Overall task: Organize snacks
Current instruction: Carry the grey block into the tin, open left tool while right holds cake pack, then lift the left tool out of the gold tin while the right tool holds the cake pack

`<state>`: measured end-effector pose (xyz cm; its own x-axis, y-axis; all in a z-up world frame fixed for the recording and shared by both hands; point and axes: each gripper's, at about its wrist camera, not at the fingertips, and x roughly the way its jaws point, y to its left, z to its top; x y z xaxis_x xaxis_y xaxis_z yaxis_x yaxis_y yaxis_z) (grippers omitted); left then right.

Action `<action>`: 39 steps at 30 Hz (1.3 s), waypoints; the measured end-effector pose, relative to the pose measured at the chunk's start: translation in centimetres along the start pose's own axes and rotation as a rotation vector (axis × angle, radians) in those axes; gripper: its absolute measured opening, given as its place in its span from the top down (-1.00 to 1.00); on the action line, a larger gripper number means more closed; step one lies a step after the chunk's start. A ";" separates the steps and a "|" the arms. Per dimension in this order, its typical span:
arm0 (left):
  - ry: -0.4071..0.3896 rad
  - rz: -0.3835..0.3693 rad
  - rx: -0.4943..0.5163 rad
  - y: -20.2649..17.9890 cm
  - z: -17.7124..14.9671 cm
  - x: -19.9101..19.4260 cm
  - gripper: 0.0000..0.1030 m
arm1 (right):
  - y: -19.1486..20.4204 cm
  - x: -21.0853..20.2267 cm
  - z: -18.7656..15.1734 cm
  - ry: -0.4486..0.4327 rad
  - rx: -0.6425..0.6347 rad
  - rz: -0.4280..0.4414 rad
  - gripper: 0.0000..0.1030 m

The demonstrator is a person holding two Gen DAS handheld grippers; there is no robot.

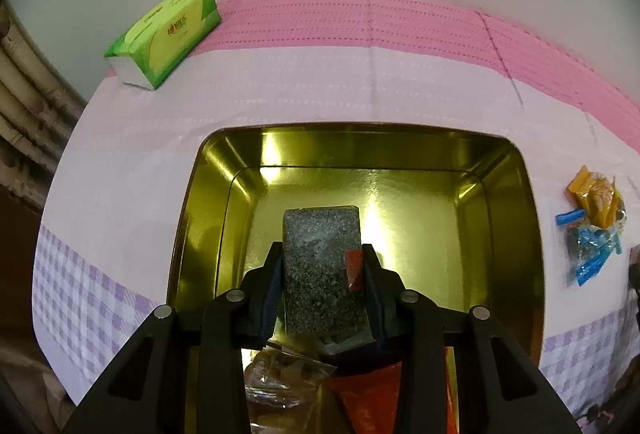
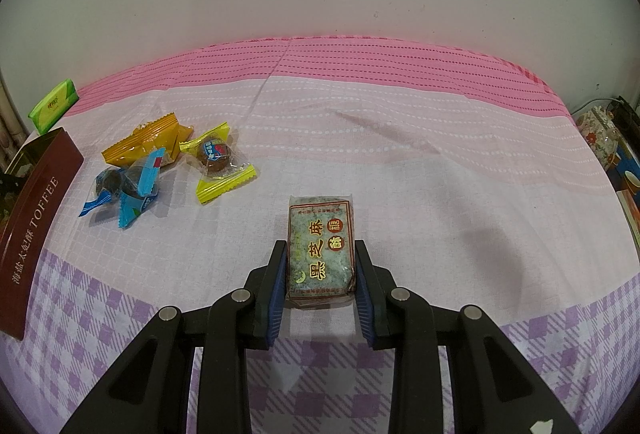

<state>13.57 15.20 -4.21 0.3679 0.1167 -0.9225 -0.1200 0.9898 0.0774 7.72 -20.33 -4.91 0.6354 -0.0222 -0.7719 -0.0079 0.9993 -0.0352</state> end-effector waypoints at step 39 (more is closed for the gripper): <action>-0.040 -0.041 -0.044 1.5 -3.3 -6.0 0.03 | 0.0 0.0 0.0 0.000 -0.001 -0.002 0.44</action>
<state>8.16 15.72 0.20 0.4097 0.0805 -0.9087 -0.1443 0.9893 0.0226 7.71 -20.31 -4.91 0.6353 -0.0241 -0.7719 -0.0073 0.9993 -0.0373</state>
